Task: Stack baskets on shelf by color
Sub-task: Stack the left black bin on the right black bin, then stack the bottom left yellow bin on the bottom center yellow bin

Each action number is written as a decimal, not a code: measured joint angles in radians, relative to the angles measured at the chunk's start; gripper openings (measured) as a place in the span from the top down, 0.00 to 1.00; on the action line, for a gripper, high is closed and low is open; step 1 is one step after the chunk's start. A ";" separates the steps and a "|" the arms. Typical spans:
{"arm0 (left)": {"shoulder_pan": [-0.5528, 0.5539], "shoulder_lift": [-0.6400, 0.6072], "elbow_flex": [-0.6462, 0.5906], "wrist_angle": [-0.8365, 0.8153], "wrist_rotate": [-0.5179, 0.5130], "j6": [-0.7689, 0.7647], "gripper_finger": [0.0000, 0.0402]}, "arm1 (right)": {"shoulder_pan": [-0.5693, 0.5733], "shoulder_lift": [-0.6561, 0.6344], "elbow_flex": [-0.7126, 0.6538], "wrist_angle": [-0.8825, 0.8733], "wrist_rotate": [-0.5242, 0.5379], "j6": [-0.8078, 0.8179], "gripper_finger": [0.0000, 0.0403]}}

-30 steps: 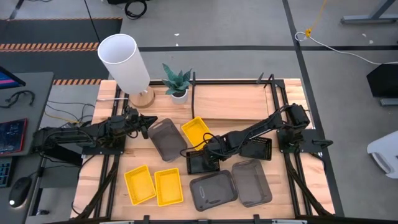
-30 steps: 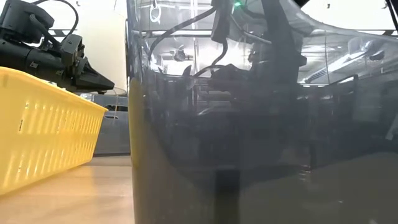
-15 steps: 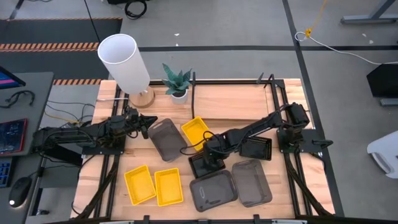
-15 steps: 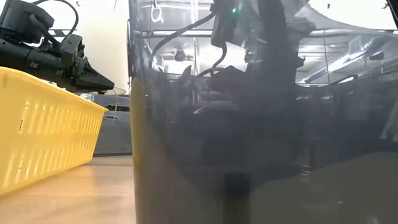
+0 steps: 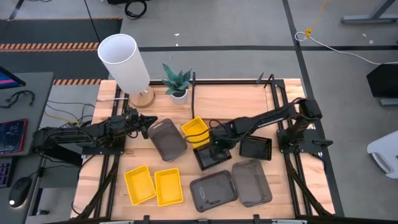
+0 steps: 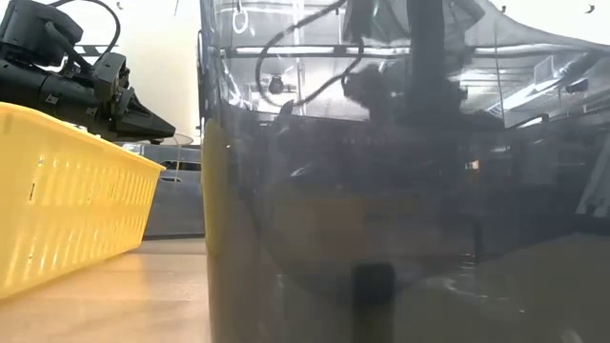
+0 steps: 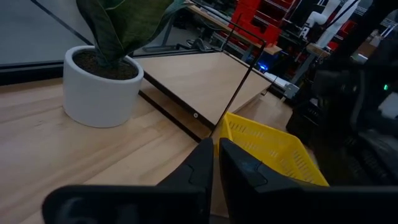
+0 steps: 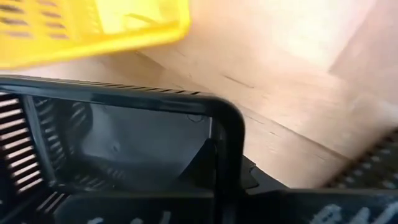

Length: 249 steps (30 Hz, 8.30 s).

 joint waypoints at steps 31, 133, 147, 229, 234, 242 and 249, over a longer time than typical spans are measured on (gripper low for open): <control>0.000 0.000 0.000 0.000 0.000 0.000 0.92 | -0.009 -0.581 -0.098 -0.554 0.059 0.160 0.99; 0.000 0.000 0.000 -0.001 0.000 0.000 0.92 | -0.049 -0.273 -0.179 0.436 0.053 -0.452 0.51; 0.000 0.000 0.000 0.003 0.000 0.000 0.91 | -0.031 0.058 0.299 0.213 -0.009 -0.866 0.51; -0.774 0.829 0.822 -1.058 0.371 -0.834 0.94 | -0.079 -0.338 0.409 -0.093 0.409 -1.104 0.51; -0.774 0.788 0.701 -1.020 0.415 -0.925 0.96 | -0.064 -0.338 0.409 -0.092 0.389 -1.066 0.51; -0.774 0.790 0.671 -0.969 0.418 -0.913 0.66 | -0.044 -0.337 0.409 -0.092 0.383 -1.028 0.51; -0.791 0.841 0.671 -0.971 0.367 -0.832 0.44 | -0.043 -0.336 0.369 -0.053 0.386 -1.010 0.51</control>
